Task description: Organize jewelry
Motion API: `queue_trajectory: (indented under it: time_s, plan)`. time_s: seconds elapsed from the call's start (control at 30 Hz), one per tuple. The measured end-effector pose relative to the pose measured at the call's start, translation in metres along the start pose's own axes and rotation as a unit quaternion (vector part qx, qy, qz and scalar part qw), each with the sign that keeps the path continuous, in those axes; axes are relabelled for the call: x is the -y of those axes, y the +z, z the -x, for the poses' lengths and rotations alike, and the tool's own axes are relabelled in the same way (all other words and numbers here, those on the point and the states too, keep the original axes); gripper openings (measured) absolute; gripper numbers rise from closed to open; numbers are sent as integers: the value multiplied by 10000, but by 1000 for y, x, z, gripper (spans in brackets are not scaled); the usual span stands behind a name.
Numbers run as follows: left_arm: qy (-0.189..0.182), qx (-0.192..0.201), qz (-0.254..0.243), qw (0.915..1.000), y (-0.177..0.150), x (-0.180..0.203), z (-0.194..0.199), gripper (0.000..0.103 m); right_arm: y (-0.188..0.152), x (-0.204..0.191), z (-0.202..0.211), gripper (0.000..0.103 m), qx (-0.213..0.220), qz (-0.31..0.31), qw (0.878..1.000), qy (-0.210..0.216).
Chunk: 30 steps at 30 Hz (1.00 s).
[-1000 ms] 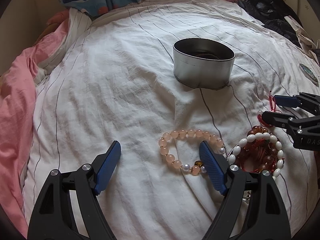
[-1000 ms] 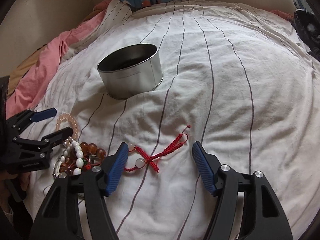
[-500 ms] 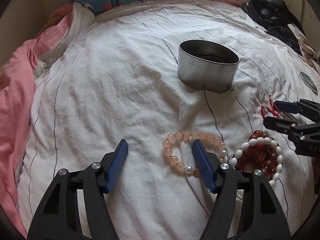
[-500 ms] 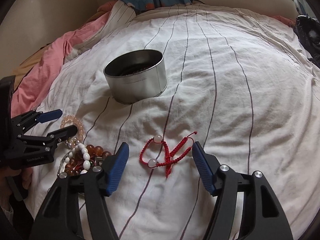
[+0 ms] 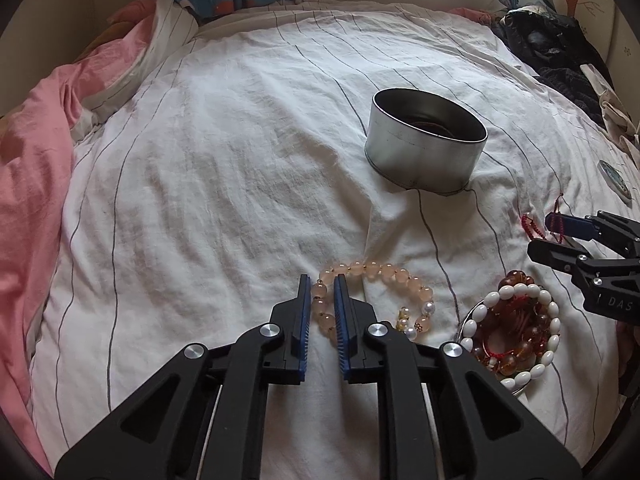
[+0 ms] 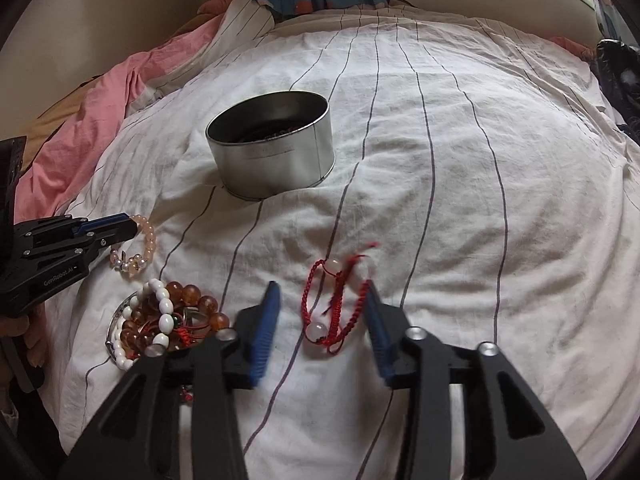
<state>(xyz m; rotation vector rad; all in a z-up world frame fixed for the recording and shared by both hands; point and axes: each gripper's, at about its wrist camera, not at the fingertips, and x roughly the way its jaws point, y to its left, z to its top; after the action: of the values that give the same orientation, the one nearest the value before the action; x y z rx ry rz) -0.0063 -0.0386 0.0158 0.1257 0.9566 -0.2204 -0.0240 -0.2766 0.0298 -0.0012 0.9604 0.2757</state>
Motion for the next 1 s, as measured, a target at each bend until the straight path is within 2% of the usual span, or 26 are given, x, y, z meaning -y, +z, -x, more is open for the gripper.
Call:
queue_trajectory:
  time_s: [0.13,0.23,0.27,0.3,0.37,0.4,0.6,0.7,1.0]
  plan:
    - [21,-89,-30,10000,-1,0,-4,25,-3,-2,-8,55,-141,101,9998,-91]
    - [68,-101,-91,9999,-2,1,-5,27,-4,-4,-8,40,-144,191,9996,-165]
    - [87,-93,-118,9998,-3,1,-4,27,-4,-2,-8,30,-145,158,9997,-134]
    - [104,-88,-165,9998,-3,3,-3,27,-3,-1,-7,22,-147,125,9998,-99]
    - [67,-62,-236,9997,-3,5,-1,12,-3,2,-5,15,-118,39,9999,-48]
    - [75,-33,-257,9996,-3,7,1,11,-2,4,-4,13,-105,-20,9999,6]
    - [159,124,-375,9991,-2,10,10,7,1,6,2,9,13,-204,9994,275]
    - [269,202,-459,9984,-2,13,13,7,1,3,4,9,62,-193,9992,331]
    - [276,245,-451,9983,0,11,15,7,2,1,6,9,119,-193,9989,404]
